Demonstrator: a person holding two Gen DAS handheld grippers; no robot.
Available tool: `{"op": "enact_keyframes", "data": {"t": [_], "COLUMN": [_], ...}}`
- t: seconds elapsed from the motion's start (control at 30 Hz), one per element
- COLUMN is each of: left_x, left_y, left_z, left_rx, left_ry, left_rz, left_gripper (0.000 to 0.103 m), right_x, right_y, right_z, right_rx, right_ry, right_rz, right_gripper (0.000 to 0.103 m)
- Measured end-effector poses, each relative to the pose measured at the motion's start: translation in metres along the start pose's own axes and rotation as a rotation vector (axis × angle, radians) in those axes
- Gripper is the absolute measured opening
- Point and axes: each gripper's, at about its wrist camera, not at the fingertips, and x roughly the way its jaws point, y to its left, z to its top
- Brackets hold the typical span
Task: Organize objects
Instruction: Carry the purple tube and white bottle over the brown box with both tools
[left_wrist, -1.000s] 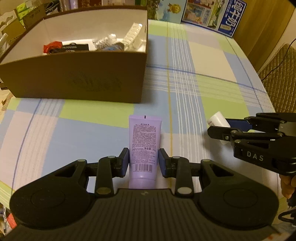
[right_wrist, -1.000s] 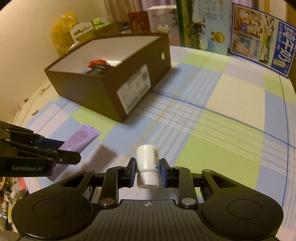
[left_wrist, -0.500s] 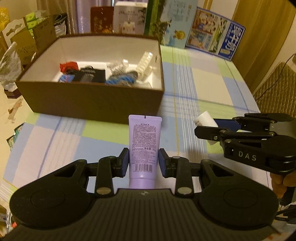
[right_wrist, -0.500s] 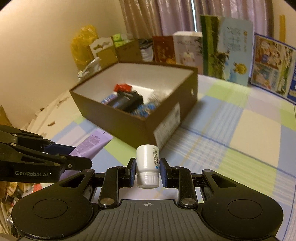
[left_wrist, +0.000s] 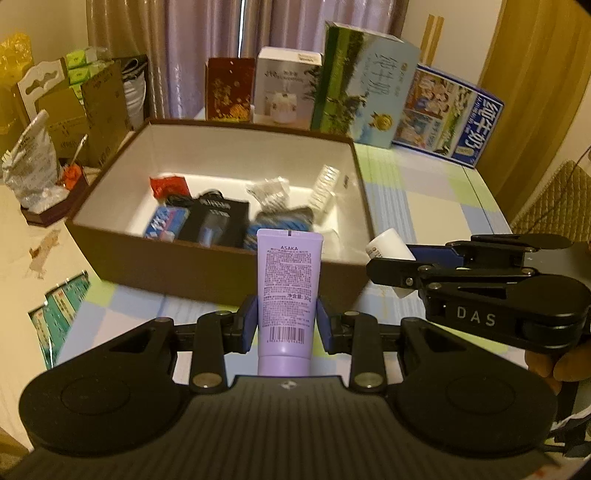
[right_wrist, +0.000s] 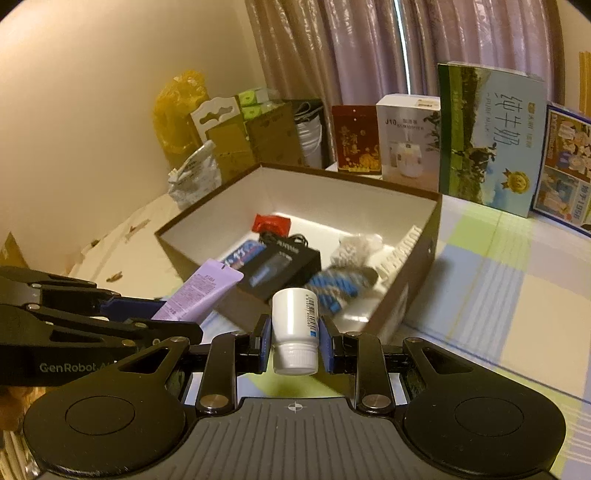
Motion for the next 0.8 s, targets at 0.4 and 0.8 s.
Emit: {"op": "enact_keyframes", "data": {"t": [0.4,0.8], "left_x": [0.034,0.088], "left_y": [0.038,0.064], "left_z": [0.055,0.096], "left_rx": [0.016,0.05], "left_ry": [-0.043,-0.007], "left_rz": [0.015,0.015], "left_gripper": [0.029,0.029], "right_x": [0.053,0.108], "right_y": [-0.002,-0.015], "right_z": [0.051,0.077], "right_rx": [0.076,0.118], "right_ry": [-0.011,0.023], "right_rz": [-0.052,-0.103], "right_gripper": [0.024,0.024]}}
